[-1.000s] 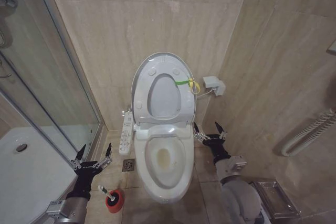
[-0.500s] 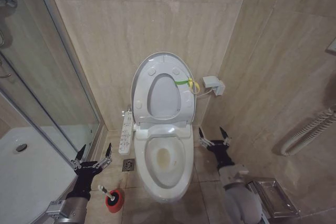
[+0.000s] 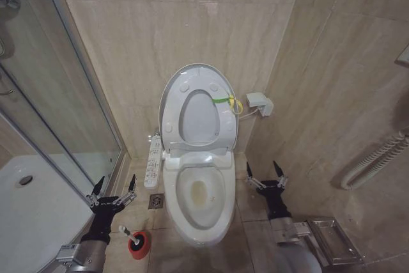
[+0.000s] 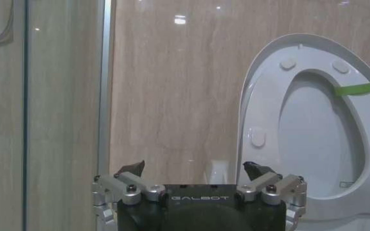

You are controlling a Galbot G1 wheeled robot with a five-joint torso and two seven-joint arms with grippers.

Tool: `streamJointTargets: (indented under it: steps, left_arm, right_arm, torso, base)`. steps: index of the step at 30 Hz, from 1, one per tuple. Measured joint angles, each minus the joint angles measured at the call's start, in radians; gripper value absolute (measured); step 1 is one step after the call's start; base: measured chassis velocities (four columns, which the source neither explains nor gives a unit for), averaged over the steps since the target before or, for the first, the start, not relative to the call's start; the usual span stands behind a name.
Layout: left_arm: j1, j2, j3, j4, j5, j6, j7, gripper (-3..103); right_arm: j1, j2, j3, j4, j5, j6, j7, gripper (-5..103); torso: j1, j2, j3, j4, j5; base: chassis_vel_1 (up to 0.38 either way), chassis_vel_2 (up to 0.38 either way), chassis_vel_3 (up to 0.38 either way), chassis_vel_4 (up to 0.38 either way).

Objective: Open the toilet lid, clean the toilet bowl with a toilet brush, close the toilet lid, and flush.

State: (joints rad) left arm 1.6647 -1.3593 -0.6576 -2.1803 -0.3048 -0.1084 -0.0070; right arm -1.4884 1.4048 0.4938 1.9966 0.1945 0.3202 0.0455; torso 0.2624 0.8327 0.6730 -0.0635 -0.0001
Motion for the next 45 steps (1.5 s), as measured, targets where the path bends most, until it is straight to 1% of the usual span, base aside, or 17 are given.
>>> streamJointTargets:
  steps: [6, 10, 16, 18, 20, 21, 23, 24, 27, 28, 31, 32, 35, 36, 40, 41, 45]
  left_arm:
    - [0.000, 0.000, 0.000, 0.000, 0.000, 0.000, 0.000, 100]
    - [0.000, 0.000, 0.000, 0.000, 0.000, 0.000, 0.000, 100]
    - [0.000, 0.000, 0.000, 0.000, 0.000, 0.000, 0.000, 100]
    - [0.000, 0.000, 0.000, 0.000, 0.000, 0.000, 0.000, 100]
    - [0.000, 0.000, 0.000, 0.000, 0.000, 0.000, 0.000, 100]
    - [0.000, 0.000, 0.000, 0.000, 0.000, 0.000, 0.000, 100]
    - [0.000, 0.000, 0.000, 0.000, 0.000, 0.000, 0.000, 100]
    - [0.000, 0.000, 0.000, 0.000, 0.000, 0.000, 0.000, 100]
    - [0.000, 0.000, 0.000, 0.000, 0.000, 0.000, 0.000, 100]
    - [0.000, 0.000, 0.000, 0.000, 0.000, 0.000, 0.000, 100]
    - [0.000, 0.000, 0.000, 0.000, 0.000, 0.000, 0.000, 100]
    - [0.000, 0.000, 0.000, 0.000, 0.000, 0.000, 0.000, 100]
    - [0.000, 0.000, 0.000, 0.000, 0.000, 0.000, 0.000, 100]
    - [0.000, 0.000, 0.000, 0.000, 0.000, 0.000, 0.000, 100]
    - [0.000, 0.000, 0.000, 0.000, 0.000, 0.000, 0.000, 100]
    - [0.000, 0.000, 0.000, 0.000, 0.000, 0.000, 0.000, 100]
    - [0.000, 0.000, 0.000, 0.000, 0.000, 0.000, 0.000, 100]
  right_arm:
    - [0.007, -0.004, 0.006, -0.006, -0.001, 0.000, -0.001, 100]
    - [0.027, -0.006, 0.017, -0.032, -0.022, 0.012, 0.003, 100]
    - [0.067, -0.012, 0.015, -0.059, -0.020, -0.003, 0.010, 100]
    - [0.104, -0.022, 0.011, -0.082, -0.012, -0.016, 0.015, 100]
    - [0.180, -0.037, 0.004, -0.132, 0.006, -0.028, 0.018, 100]
    - [0.180, -0.037, 0.004, -0.132, 0.006, -0.028, 0.018, 100]
    - [0.244, -0.046, -0.006, -0.179, 0.020, -0.034, 0.019, 100]
    - [0.244, -0.046, -0.006, -0.179, 0.020, -0.034, 0.019, 100]
    - [0.345, -0.055, -0.017, -0.263, 0.025, -0.040, 0.022, 100]
    - [0.345, -0.055, -0.017, -0.263, 0.025, -0.040, 0.022, 100]
    - [0.446, -0.069, -0.021, -0.349, 0.033, -0.041, 0.024, 100]
    - [0.446, -0.069, -0.021, -0.349, 0.033, -0.041, 0.024, 100]
    - [0.524, -0.088, -0.030, -0.408, 0.051, -0.059, 0.032, 100]
    - [0.524, -0.088, -0.030, -0.408, 0.051, -0.059, 0.032, 100]
    - [0.632, -0.094, -0.042, -0.489, 0.062, -0.069, 0.041, 100]
    - [0.632, -0.094, -0.042, -0.489, 0.062, -0.069, 0.041, 100]
    - [0.719, -0.095, -0.057, -0.550, 0.075, -0.069, 0.050, 100]
  torso:
    - [0.000, 0.000, 0.000, -0.0001, 0.0000]
    - [0.000, 0.000, 0.000, -0.0001, 0.0001]
    - [0.000, 0.000, 0.000, -0.0002, 0.0001]
    - [0.000, 0.000, 0.000, -0.0001, 0.0000]
    - [0.000, 0.000, 0.000, 0.0000, 0.0000]
    - [0.000, 0.000, 0.000, 0.0000, 0.0000]
    - [0.000, 0.000, 0.000, 0.0000, 0.0001]
    - [0.000, 0.000, 0.000, 0.0000, 0.0001]
    - [0.000, 0.000, 0.000, -0.0001, 0.0002]
    - [0.000, 0.000, 0.000, -0.0001, 0.0002]
    - [0.000, 0.000, 0.000, 0.0000, 0.0002]
    - [0.000, 0.000, 0.000, 0.0000, 0.0002]
    - [0.000, 0.000, 0.000, -0.0003, 0.0002]
    - [0.000, 0.000, 0.000, -0.0003, 0.0002]
    - [0.000, 0.000, 0.000, -0.0002, 0.0001]
    - [0.000, 0.000, 0.000, -0.0002, 0.0001]
    - [0.000, 0.000, 0.000, 0.0001, 0.0002]
  base:
    - [0.000, 0.000, 0.000, 0.000]
    - [0.000, 0.000, 0.000, 0.000]
    - [0.000, 0.000, 0.000, 0.000]
    - [0.000, 0.000, 0.000, 0.000]
    - [0.000, 0.000, 0.000, 0.000]
    - [0.000, 0.000, 0.000, 0.000]
    - [0.000, 0.000, 0.000, 0.000]
    - [0.000, 0.000, 0.000, 0.000]
    - [0.000, 0.000, 0.000, 0.000]
    - [0.000, 0.000, 0.000, 0.000]
    - [0.000, 0.000, 0.000, 0.000]
    - [0.000, 0.000, 0.000, 0.000]
    - [0.000, 0.000, 0.000, 0.000]
    - [0.000, 0.000, 0.000, 0.000]
    - [0.000, 0.000, 0.000, 0.000]
    - [0.000, 0.000, 0.000, 0.000]
    - [0.000, 0.000, 0.000, 0.000]
